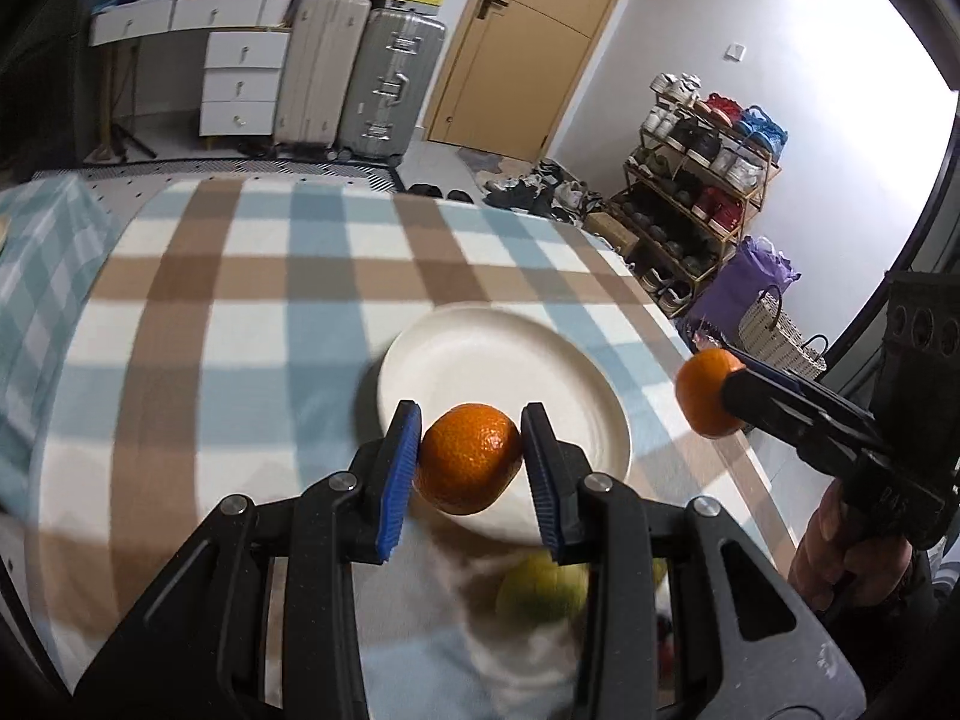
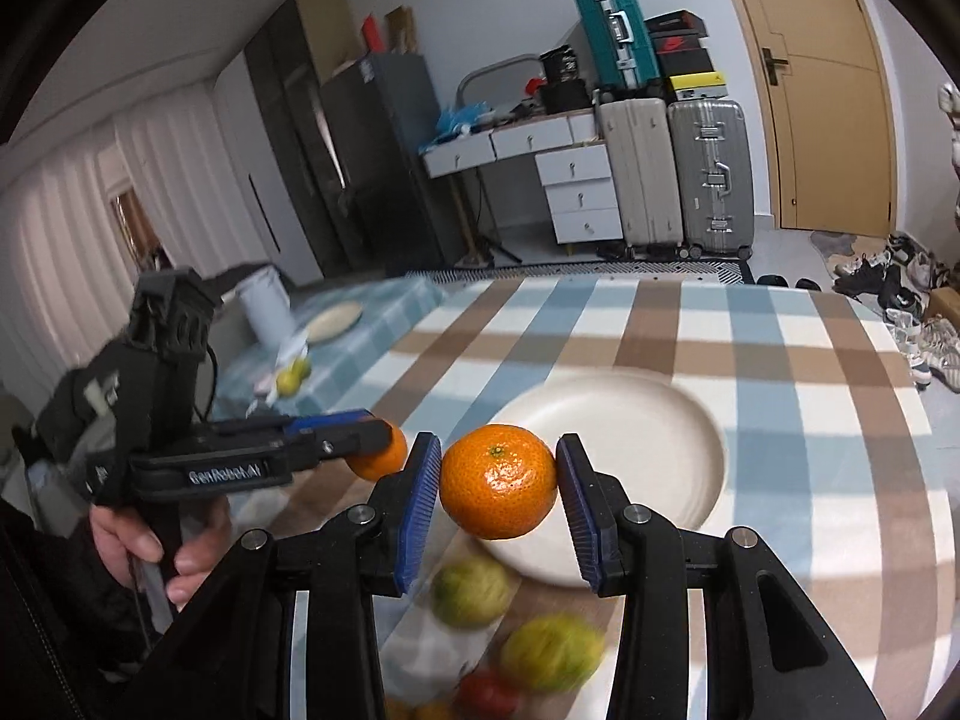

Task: Organize fruits
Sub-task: 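Lower both oranges onto the cream plate and open both tools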

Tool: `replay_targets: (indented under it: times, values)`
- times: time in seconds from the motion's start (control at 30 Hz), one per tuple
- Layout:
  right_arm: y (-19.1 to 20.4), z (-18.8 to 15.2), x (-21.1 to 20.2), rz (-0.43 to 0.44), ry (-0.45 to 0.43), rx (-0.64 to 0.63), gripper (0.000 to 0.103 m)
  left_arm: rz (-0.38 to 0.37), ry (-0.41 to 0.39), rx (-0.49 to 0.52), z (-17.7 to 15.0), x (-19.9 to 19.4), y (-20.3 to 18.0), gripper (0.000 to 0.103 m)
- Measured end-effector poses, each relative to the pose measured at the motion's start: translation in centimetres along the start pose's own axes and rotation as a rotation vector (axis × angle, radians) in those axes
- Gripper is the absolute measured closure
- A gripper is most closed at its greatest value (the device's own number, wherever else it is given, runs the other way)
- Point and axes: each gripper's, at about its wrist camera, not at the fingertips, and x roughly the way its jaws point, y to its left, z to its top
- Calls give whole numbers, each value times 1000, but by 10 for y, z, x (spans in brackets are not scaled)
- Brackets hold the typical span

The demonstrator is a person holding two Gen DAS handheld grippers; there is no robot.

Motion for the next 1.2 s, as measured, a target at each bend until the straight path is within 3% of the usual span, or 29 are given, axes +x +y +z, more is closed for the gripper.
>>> replay_targets:
  times: [0.3,0.6,1.0,1.07,1.1,1.13,1.2]
  values:
    - [-63,35,64,18,56,77,63,-13,81,15,49,90,-3,71]
    - [-108,25,122,44,119,196,62,-10,117,8,54,155,8,71]
    - [-122,16,144,30,144,253,62,-42,101,0,56,182,8,71]
    - [-122,15,144,16,139,247,61,-35,95,12,56,181,7,66]
    - [-121,14,143,13,129,242,60,-26,91,17,57,179,7,58]
    - [-121,13,141,13,122,242,52,-25,84,15,57,174,8,53]
    - [-122,15,133,25,100,248,49,-34,64,8,58,166,7,46]
